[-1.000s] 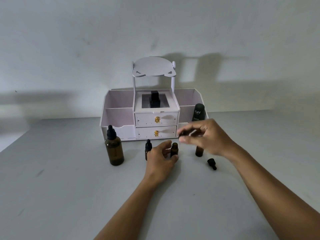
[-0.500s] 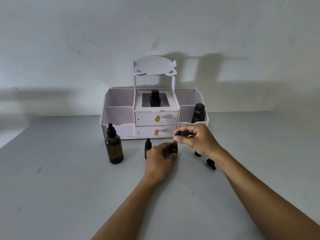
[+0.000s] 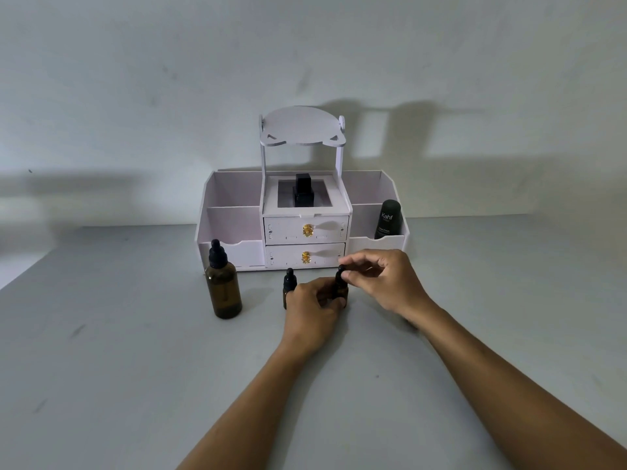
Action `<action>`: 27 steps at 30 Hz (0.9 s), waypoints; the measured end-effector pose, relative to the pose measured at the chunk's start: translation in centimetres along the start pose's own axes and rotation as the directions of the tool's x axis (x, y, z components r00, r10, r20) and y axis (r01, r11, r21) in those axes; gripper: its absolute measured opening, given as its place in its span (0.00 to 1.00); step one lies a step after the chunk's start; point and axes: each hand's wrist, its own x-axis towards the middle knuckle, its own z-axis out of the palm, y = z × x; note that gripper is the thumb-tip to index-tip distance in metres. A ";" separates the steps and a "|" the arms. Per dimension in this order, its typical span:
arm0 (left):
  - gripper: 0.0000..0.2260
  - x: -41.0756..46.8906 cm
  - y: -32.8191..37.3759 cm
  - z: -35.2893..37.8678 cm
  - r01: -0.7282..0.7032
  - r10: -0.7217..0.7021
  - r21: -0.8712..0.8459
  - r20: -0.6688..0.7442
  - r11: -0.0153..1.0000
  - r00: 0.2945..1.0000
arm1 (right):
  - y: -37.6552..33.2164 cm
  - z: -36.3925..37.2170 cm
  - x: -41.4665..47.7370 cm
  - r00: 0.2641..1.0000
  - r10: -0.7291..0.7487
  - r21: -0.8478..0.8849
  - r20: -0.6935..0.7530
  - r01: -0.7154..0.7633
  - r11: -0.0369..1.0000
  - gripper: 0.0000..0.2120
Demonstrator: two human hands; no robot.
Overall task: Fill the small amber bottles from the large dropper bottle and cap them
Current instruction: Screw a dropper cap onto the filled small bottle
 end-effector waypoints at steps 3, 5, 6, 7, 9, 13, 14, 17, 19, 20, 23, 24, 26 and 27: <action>0.12 0.0 0.0 0.0 -0.013 0.013 0.011 0.006 1.000 1.000 | 0.0 0.3 -0.1 0.999 -0.020 0.042 -0.025 0.021 0.999 0.10; 0.12 0.0 -0.1 0.0 -0.027 0.027 0.025 -0.002 0.999 1.000 | -0.1 0.2 -0.2 0.999 -0.034 0.061 -0.022 0.036 0.998 0.14; 0.12 0.0 0.0 0.0 -0.029 0.029 0.030 -0.005 0.999 1.000 | -0.1 0.2 -0.2 0.999 -0.041 0.069 -0.019 0.042 0.997 0.15; 0.12 0.0 0.0 0.0 -0.026 0.026 0.030 -0.004 0.999 1.000 | -0.1 0.2 -0.2 0.999 -0.046 0.064 -0.017 0.047 0.997 0.14; 0.12 0.1 -0.1 0.0 -0.013 0.013 0.024 0.000 1.000 1.000 | 0.0 0.4 -0.2 0.998 -0.049 0.019 -0.027 0.050 0.999 0.12; 0.13 0.0 -0.1 0.0 -0.008 0.008 0.025 0.005 1.000 1.000 | 0.2 0.3 -0.1 0.998 -0.018 0.041 -0.052 0.020 0.999 0.09; 0.13 0.0 -0.1 0.0 -0.011 0.011 0.025 0.004 1.000 1.000 | 0.1 0.4 -0.1 0.998 -0.021 0.045 -0.055 0.023 0.999 0.09; 0.12 0.0 -0.1 0.0 -0.018 0.018 0.030 0.002 0.999 1.000 | 0.0 0.5 -0.3 0.999 -0.031 0.060 -0.044 0.033 0.998 0.14; 0.12 0.1 -0.1 0.0 -0.014 0.014 0.027 0.000 1.000 1.000 | 0.2 0.6 -0.3 0.998 -0.056 0.006 -0.043 0.056 0.998 0.13; 0.13 0.0 -0.1 0.0 -0.013 0.013 0.027 -0.001 1.000 1.000 | 0.3 0.7 -0.3 0.997 -0.061 -0.017 -0.051 0.060 0.998 0.11; 0.14 0.0 -0.1 0.0 -0.011 0.011 0.031 0.003 0.999 1.000 | 0.4 0.8 -0.2 0.997 -0.040 0.015 -0.072 0.041 0.999 0.10; 0.13 0.0 -0.2 -0.1 -0.013 0.013 0.030 0.003 0.999 1.000 | 0.3 0.9 -0.2 0.997 -0.033 0.032 -0.075 0.036 0.999 0.12; 0.13 0.1 -0.2 -0.1 -0.017 0.017 0.032 0.005 0.999 1.000 | 0.3 0.8 -0.4 0.997 -0.020 0.079 -0.072 0.026 0.997 0.13; 0.13 0.0 -0.1 -0.1 -0.014 0.014 0.029 0.007 0.999 1.000 | 0.2 0.8 -0.4 0.997 -0.022 0.087 -0.068 0.028 0.996 0.12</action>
